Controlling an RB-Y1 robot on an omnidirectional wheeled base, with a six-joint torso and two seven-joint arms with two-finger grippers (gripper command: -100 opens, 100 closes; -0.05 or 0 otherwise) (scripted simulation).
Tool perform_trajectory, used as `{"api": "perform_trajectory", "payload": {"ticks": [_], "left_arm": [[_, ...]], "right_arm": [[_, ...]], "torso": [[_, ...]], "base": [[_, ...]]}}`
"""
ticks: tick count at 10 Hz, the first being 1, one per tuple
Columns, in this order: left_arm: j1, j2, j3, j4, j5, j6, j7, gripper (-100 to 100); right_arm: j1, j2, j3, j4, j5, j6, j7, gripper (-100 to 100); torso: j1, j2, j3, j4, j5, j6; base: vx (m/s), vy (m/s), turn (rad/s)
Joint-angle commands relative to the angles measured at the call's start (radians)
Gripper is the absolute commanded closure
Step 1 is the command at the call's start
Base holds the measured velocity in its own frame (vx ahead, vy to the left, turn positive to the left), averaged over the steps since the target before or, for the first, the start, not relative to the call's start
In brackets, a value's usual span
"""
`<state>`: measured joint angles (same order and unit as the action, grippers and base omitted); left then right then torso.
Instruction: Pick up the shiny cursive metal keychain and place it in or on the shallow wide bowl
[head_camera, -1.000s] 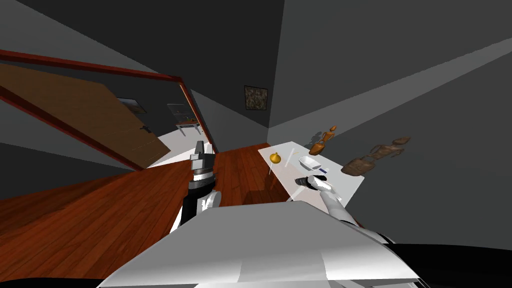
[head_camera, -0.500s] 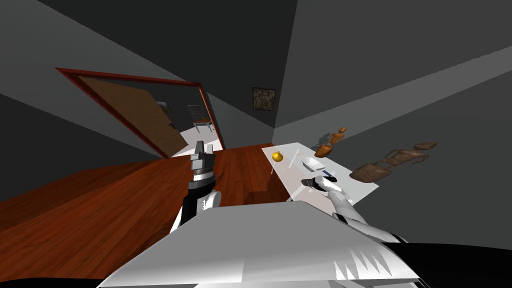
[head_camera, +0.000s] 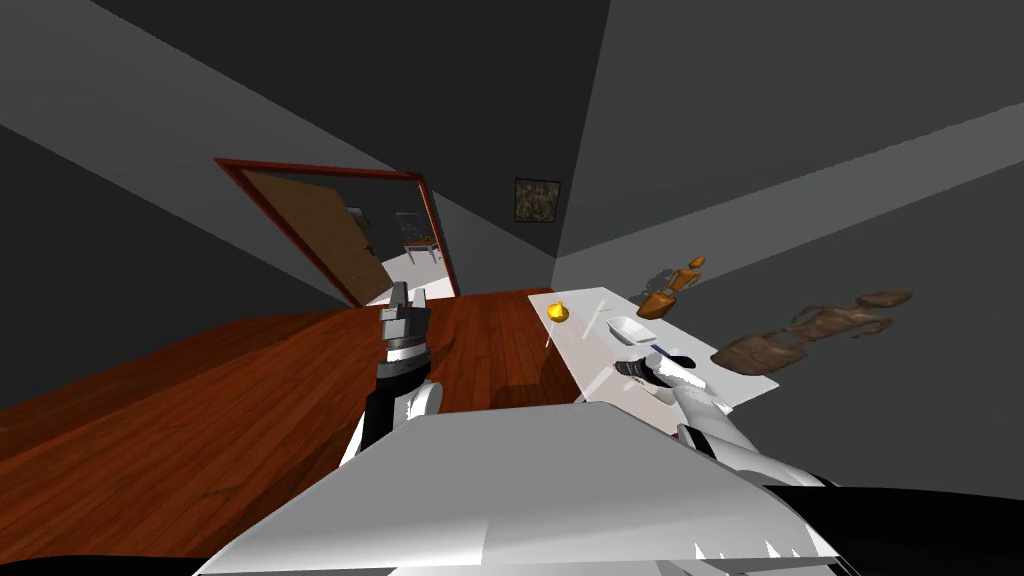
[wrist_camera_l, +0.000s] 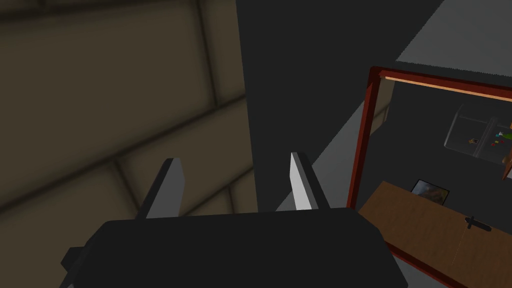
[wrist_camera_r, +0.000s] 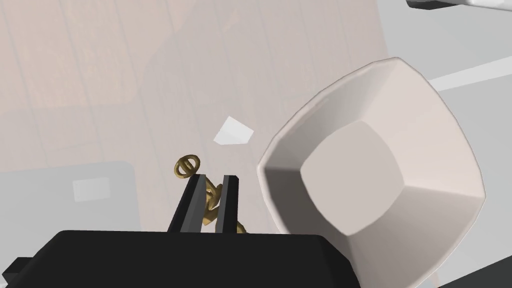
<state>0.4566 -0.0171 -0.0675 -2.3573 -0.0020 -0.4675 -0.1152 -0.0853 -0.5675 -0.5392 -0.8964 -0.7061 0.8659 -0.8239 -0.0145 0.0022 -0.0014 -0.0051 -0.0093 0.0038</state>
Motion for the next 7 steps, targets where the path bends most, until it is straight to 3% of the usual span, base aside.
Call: {"api": "perform_trajectory", "payload": {"ticks": [1, 7], "left_arm": [[0.000, 0.000, 0.000, 0.000, 0.000, 0.000, 0.000, 0], [0.000, 0.000, 0.000, 0.000, 0.000, 0.000, 0.000, 0]], "right_arm": [[-0.012, -0.017, -0.009, 0.032, -0.009, -0.001, 0.010, 100], [-0.009, -0.100, -0.073, 0.109, -0.030, 0.037, 0.018, 100]], "torso": [[0.000, 0.000, 0.000, 0.000, 0.000, 0.000], [-0.001, -0.004, -0.002, -0.001, 0.000, 0.001]], "base": [[-0.051, -0.034, 0.055], [-0.031, -0.046, 0.085]]}}
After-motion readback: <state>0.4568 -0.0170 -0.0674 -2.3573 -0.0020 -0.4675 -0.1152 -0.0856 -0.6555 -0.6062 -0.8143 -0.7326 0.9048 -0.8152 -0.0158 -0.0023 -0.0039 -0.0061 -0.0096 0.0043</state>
